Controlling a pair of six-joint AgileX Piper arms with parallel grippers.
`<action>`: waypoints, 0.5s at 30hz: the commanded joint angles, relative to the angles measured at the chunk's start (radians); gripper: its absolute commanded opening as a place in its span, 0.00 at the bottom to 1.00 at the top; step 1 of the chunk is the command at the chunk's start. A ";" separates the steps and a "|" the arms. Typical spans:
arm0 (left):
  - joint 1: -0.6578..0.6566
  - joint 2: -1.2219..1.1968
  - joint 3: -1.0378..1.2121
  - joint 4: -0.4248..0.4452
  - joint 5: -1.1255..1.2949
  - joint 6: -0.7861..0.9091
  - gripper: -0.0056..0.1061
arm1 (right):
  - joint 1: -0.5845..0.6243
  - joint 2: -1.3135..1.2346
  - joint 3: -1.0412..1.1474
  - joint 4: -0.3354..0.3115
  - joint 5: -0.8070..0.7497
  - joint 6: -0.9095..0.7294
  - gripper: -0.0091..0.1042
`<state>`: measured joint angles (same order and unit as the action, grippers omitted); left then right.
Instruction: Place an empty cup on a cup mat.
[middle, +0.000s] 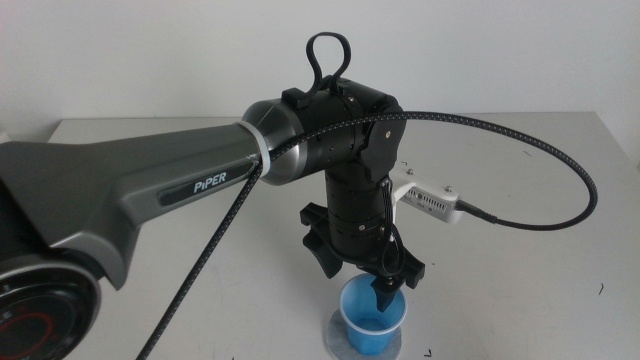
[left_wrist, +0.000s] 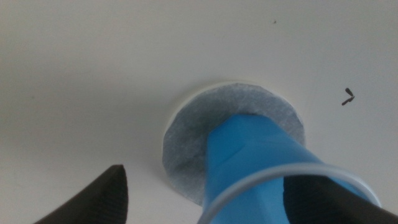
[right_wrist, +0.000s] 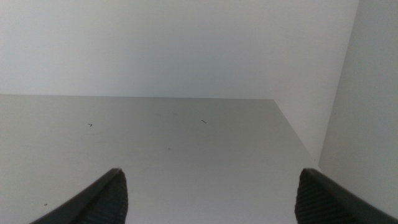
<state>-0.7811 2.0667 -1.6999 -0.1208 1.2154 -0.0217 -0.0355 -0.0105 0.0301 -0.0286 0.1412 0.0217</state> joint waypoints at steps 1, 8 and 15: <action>-0.006 -0.091 -0.022 0.001 0.086 0.008 0.86 | 0.001 -0.027 -0.008 -0.014 -0.075 -0.005 0.91; 0.004 -0.214 -0.022 0.017 0.097 0.022 0.89 | 0.001 -0.027 -0.008 -0.014 -0.075 -0.005 0.91; 0.004 -0.372 -0.022 0.072 0.094 0.022 0.89 | 0.001 -0.027 -0.008 -0.014 -0.075 -0.005 0.91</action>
<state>-0.7792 1.7764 -1.6992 -0.0535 1.2332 0.0000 -0.0355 -0.0105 0.0301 -0.0286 0.1412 0.0217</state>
